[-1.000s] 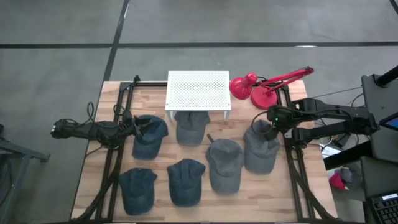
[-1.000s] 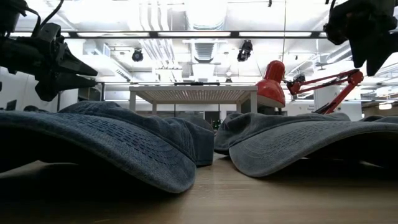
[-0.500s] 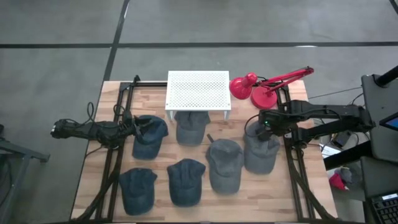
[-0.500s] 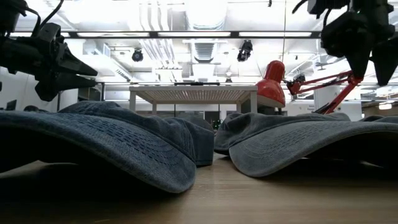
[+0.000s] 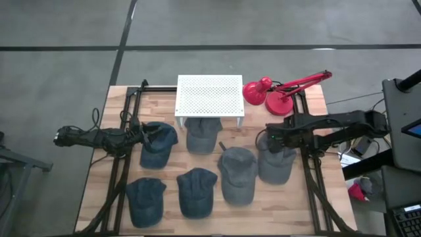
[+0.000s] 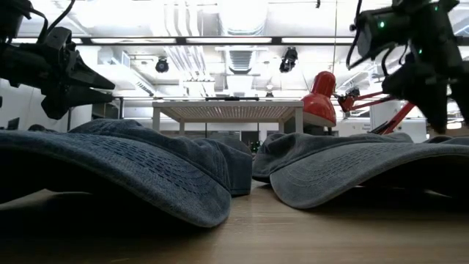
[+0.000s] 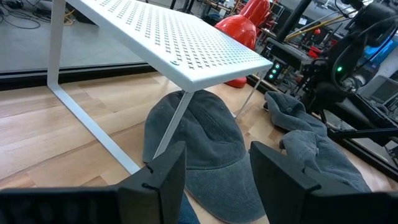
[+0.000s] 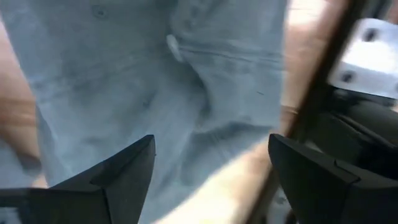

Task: Stack small to large cups/mugs on shelf
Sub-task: Put the right gray cup on the shelf

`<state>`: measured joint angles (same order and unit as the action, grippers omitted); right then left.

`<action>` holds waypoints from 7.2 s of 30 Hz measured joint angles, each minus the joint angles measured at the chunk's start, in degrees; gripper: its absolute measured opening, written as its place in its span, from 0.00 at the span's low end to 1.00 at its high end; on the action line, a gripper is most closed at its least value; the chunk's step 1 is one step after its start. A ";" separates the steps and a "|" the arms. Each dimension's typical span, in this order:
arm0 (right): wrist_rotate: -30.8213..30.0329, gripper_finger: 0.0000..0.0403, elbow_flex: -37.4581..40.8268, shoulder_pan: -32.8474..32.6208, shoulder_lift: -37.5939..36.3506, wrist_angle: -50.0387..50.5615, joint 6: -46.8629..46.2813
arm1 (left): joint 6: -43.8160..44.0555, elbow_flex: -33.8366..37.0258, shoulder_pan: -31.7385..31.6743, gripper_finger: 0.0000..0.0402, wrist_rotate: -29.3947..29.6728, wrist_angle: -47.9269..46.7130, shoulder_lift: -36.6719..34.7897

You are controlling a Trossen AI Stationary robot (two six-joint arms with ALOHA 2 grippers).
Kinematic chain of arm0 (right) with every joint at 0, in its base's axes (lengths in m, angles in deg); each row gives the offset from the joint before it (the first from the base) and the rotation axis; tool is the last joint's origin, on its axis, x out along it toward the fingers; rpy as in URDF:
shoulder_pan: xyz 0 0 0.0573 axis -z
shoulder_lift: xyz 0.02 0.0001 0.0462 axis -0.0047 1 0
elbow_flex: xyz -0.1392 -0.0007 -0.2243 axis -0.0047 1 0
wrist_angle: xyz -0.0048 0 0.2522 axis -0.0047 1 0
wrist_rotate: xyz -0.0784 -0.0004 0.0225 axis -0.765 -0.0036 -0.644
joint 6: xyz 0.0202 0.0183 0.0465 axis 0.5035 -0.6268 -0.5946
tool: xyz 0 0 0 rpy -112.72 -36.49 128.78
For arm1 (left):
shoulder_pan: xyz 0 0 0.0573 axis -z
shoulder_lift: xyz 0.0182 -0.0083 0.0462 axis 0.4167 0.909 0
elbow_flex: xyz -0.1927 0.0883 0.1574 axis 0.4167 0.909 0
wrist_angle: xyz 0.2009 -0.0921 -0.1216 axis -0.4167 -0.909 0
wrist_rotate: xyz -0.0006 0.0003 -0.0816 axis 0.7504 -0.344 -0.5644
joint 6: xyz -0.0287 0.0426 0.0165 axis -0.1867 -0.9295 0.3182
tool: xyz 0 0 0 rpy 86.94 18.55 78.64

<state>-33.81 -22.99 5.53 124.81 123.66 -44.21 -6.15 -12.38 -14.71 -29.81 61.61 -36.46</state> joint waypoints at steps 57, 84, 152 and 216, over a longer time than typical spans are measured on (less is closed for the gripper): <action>-3.97 0.03 4.46 0.00 -12.25 -12.22 -1.72 | -0.01 0.00 0.00 0.45 0.00 0.00 0.00; -15.71 0.03 -28.61 0.05 -6.40 -29.88 27.37 | 0.00 0.01 -0.04 0.45 0.00 0.24 0.00; -18.70 0.03 -72.44 20.99 40.84 5.21 -2.70 | -4.94 0.09 -0.04 0.45 0.04 1.64 0.00; -20.80 0.37 -72.12 23.30 41.89 1.32 7.88 | -4.81 0.04 -0.04 0.45 0.02 1.70 0.00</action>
<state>-54.61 -95.11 28.82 166.69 124.98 -36.33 -10.95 -12.34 -14.76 -29.79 63.31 -36.46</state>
